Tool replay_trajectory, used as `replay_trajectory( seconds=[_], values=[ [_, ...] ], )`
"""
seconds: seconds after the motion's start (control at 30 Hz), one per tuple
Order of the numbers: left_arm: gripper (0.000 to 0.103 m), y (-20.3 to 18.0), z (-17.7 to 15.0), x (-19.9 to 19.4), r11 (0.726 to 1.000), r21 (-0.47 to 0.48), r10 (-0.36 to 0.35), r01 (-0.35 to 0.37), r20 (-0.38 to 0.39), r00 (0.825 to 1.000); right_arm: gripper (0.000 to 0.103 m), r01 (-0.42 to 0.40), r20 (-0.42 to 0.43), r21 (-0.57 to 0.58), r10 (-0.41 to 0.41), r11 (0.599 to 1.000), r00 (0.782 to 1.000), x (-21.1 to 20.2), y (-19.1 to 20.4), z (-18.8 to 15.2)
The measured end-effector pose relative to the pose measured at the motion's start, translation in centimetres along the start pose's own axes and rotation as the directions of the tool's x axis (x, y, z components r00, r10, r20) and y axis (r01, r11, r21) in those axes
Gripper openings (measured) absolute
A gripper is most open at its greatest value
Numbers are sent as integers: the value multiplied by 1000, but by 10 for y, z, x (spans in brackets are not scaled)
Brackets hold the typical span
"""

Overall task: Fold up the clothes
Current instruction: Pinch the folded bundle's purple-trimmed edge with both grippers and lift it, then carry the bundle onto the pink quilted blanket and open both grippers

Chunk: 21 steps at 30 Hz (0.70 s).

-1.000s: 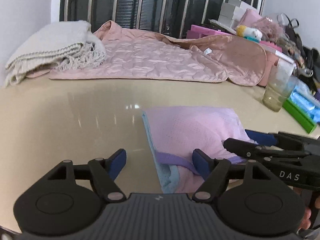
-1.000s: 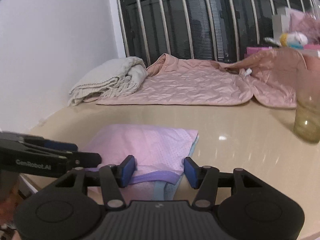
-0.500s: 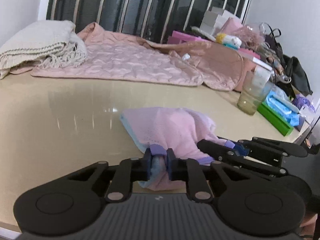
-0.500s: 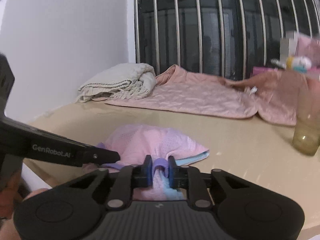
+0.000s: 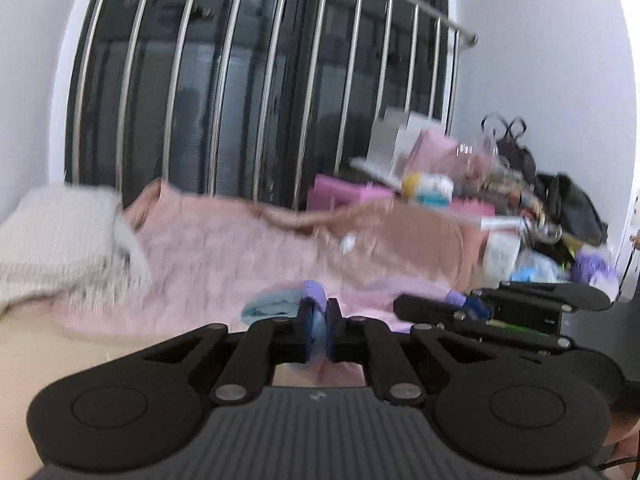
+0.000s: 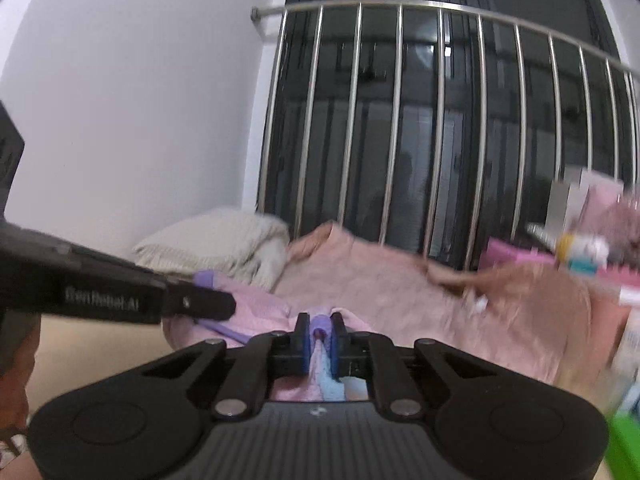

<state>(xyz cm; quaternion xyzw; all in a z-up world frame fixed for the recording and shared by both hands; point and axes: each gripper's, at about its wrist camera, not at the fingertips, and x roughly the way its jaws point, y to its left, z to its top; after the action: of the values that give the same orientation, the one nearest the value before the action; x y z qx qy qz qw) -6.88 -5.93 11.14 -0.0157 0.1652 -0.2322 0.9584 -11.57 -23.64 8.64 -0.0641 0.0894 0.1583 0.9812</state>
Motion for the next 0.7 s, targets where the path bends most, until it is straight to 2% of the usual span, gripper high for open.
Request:
replay_trajectory(
  seconds=[0.23,0.43,0.6,0.67,0.7],
  values=[
    [6,20,70,49,999,-7,-53,53,34,998,8,13,31,-4,-13,1000,999,55,-41,61],
    [6,48,113,114,999,-10,-37,37,47,998,8,52,-7,-55,-52,997,999,134,-72,101],
    [5,80,124,178,1000,-31,4,-2,54,999,8,89,-35,-64,-91,994,995,207,-89,109],
    [6,97,116,207,999,-45,21,-19,47,999,8,107,-52,-76,-111,991,992,239,-94,100],
    [6,108,107,226,998,-63,22,-21,14,1000,9,109,-76,-78,-115,991,990,256,-98,92]
  ],
)
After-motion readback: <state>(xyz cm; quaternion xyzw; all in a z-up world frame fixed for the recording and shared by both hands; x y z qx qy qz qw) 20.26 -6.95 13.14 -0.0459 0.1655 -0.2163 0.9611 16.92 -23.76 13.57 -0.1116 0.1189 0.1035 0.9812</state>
